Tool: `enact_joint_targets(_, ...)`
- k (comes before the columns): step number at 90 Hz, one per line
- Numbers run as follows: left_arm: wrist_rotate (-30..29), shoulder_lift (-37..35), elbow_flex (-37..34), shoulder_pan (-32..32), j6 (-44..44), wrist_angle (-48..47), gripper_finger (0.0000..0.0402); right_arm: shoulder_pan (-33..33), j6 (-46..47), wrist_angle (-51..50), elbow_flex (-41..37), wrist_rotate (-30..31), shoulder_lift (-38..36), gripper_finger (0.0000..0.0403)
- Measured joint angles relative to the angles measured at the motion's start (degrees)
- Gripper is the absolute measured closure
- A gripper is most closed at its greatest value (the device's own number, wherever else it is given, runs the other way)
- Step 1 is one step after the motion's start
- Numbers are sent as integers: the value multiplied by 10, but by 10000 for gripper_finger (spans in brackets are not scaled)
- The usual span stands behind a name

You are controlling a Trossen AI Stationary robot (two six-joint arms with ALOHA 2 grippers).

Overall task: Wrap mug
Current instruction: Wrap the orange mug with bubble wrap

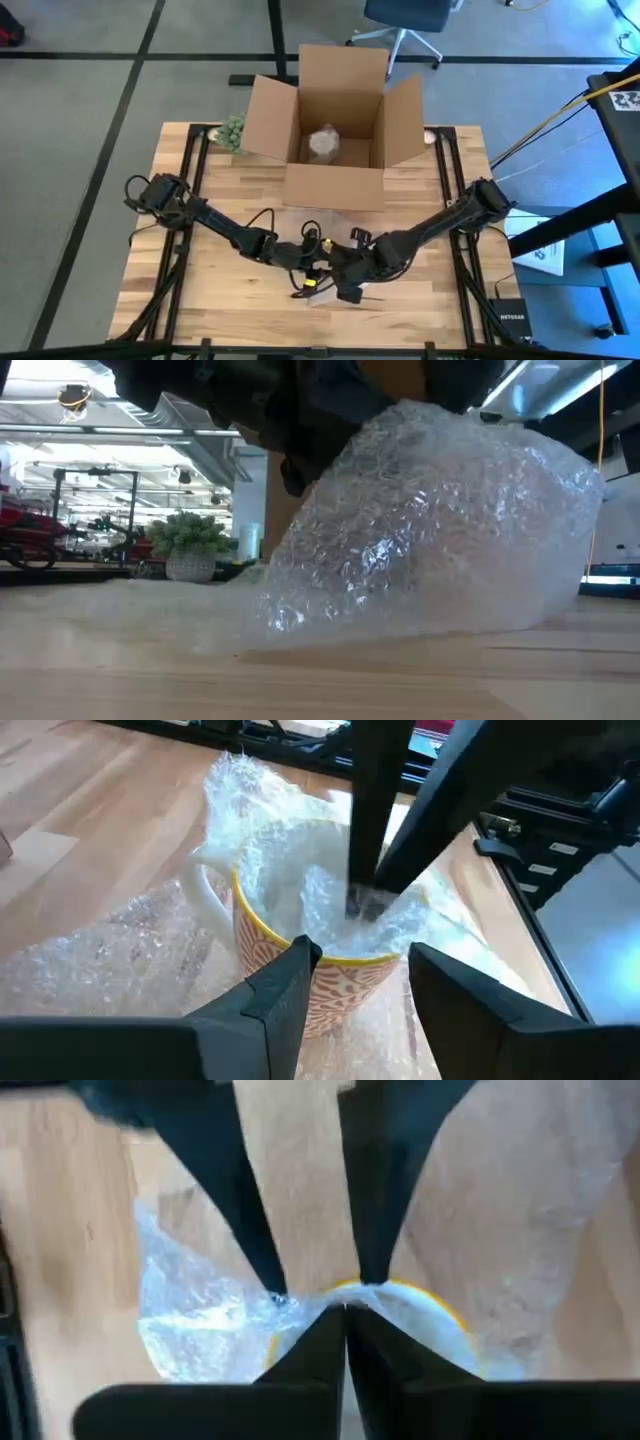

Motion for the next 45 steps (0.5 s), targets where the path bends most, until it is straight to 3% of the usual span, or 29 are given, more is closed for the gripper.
enact_joint_targets(15,0,0,0,0,0,1,248,0,34,-130,43,32,-14,403)
enact_joint_targets(28,0,0,0,0,0,2,247,0,99,-231,15,74,-34,403)
enact_joint_targets(45,0,0,0,0,0,2,247,-1,110,-158,-86,34,-42,403)
